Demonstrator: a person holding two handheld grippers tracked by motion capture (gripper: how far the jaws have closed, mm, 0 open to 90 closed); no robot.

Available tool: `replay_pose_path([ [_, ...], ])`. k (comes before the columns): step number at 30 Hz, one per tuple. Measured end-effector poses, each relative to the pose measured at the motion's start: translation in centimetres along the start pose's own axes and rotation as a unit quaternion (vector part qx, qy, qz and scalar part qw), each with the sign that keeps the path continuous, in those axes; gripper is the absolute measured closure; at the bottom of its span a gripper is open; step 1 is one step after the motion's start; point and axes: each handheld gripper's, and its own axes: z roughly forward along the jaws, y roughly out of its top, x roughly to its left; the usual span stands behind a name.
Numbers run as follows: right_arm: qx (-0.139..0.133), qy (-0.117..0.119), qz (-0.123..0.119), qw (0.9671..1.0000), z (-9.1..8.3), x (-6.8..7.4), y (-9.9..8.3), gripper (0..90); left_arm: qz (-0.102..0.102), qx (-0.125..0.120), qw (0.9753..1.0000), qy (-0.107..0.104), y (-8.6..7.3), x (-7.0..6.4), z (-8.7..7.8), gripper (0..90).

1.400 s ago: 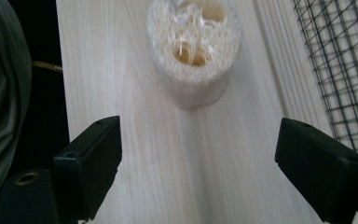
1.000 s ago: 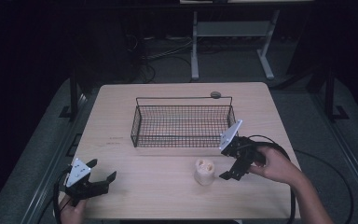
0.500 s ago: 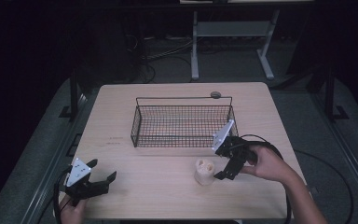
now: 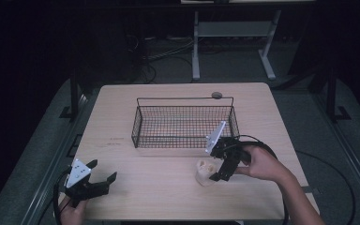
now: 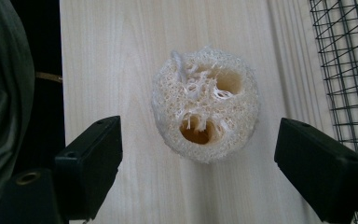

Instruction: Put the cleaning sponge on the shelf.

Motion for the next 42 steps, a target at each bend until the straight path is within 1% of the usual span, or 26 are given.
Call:
replay_pose_path([
  [6,0.006,0.001,-0.004,1.0000,0.6,-0.1,0.3,14.6,0.001,0.000,1.0000,0.001,0.0,0.0,0.0,13.7],
  [10,0.005,0.003,-0.003,1.0000,0.7,-0.2,0.6,14.6,0.001,0.000,1.0000,0.001,0.0,0.1,-0.1,13.7],
  [12,0.004,0.002,-0.008,1.0000,0.8,-0.2,0.7,14.6,0.000,-0.001,1.0000,0.001,0.0,0.1,-0.1,13.7],
  [13,0.007,0.003,-0.005,1.0000,0.8,-0.2,0.8,14.6,-0.001,-0.001,1.0000,0.002,0.0,0.1,-0.2,13.7],
  [15,0.008,0.004,-0.011,0.9999,1.0,-0.2,1.0,14.6,-0.002,-0.002,1.0000,0.003,0.0,0.1,-0.2,13.7],
  [16,0.009,0.004,-0.008,0.9999,1.1,-0.2,1.1,14.7,-0.002,-0.002,1.0000,0.003,0.0,0.2,-0.2,13.7],
  [19,0.013,0.005,-0.012,0.9998,1.4,-0.2,1.3,14.8,-0.002,-0.004,1.0000,0.003,0.0,0.2,-0.3,13.7],
  [23,0.022,0.003,-0.014,0.9997,1.8,-0.3,1.5,15.4,-0.002,-0.005,1.0000,0.004,0.0,0.2,-0.4,13.7],
  [26,0.023,-0.001,-0.016,0.9996,1.9,-0.5,1.6,15.7,-0.002,-0.005,1.0000,0.004,0.0,0.2,-0.4,13.7],
  [28,0.030,0.000,-0.017,0.9994,1.9,-0.5,1.7,18.8,-0.003,-0.005,1.0000,0.005,0.0,0.2,-0.4,13.7],
  [34,0.032,0.003,-0.017,0.9993,2.0,-0.6,1.8,19.8,-0.003,-0.006,1.0000,0.004,0.0,0.2,-0.4,13.7],
  [39,0.033,0.004,-0.019,0.9993,2.3,-0.7,1.9,22.7,-0.004,-0.006,1.0000,0.004,0.0,0.2,-0.4,13.7],
  [42,0.036,0.009,-0.018,0.9992,2.4,-0.7,1.9,27.1,-0.003,-0.005,1.0000,0.003,-0.1,0.2,-0.4,13.7],
])
